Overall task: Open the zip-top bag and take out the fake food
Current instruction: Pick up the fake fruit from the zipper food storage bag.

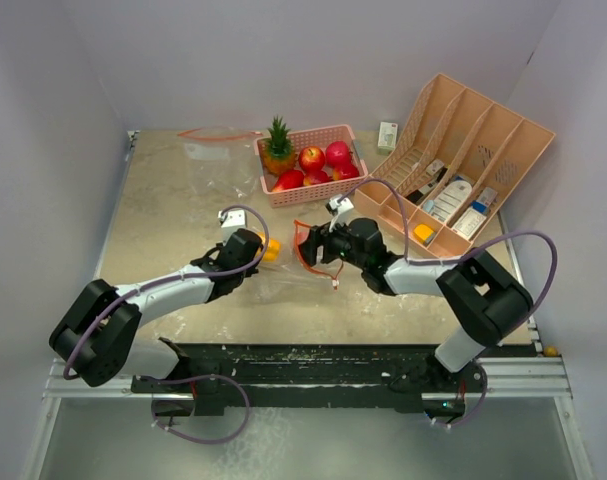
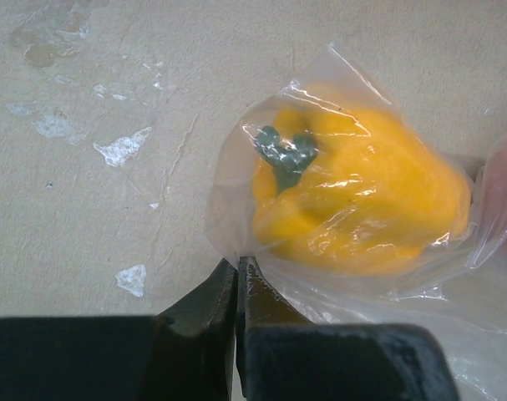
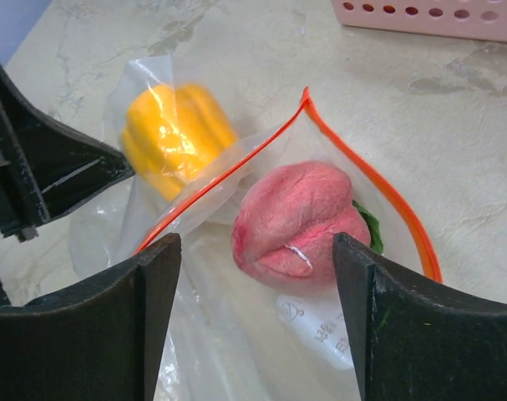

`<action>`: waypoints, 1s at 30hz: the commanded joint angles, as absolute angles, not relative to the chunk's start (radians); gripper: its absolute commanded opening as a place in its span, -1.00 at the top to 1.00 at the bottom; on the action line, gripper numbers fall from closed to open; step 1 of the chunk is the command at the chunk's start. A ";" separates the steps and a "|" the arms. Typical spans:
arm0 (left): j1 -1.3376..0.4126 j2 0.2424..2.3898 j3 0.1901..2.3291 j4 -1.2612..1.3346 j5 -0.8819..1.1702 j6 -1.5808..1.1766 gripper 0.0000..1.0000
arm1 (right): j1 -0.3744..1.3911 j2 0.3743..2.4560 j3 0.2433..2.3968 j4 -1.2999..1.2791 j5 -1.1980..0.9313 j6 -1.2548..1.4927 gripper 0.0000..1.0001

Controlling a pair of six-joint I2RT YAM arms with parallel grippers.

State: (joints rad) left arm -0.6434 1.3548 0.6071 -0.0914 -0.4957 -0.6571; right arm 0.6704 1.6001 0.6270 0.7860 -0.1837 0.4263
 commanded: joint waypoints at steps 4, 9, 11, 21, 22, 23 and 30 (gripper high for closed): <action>-0.641 1.346 0.611 -0.052 -0.502 -0.628 0.94 | 0.693 1.680 0.757 0.755 -0.100 0.337 -0.65; -0.640 1.340 0.610 -0.053 -0.501 -0.621 0.94 | 0.710 1.785 0.840 0.655 -0.046 0.307 -0.71; -0.640 1.335 0.610 -0.056 -0.505 -0.619 0.94 | 0.714 1.807 0.848 0.642 -0.025 0.308 -0.67; -0.641 1.385 0.624 -0.049 -0.480 -0.613 0.92 | 0.712 1.747 0.787 0.609 -0.001 0.370 -0.17; -0.641 1.393 0.626 -0.048 -0.475 -0.613 0.92 | 0.710 1.727 0.785 0.596 0.004 0.372 -0.14; -0.641 1.402 0.627 -0.043 -0.469 -0.609 0.91 | 0.707 1.704 0.785 0.583 0.007 0.374 -0.12; -0.640 1.475 0.650 -0.044 -0.444 -0.604 0.90 | 0.586 1.520 0.748 0.592 -0.133 0.432 0.05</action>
State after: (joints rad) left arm -0.6434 1.4506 0.6155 -0.0647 -0.4652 -0.6235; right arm 0.6739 1.6222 0.7731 0.5510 -0.0483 0.3779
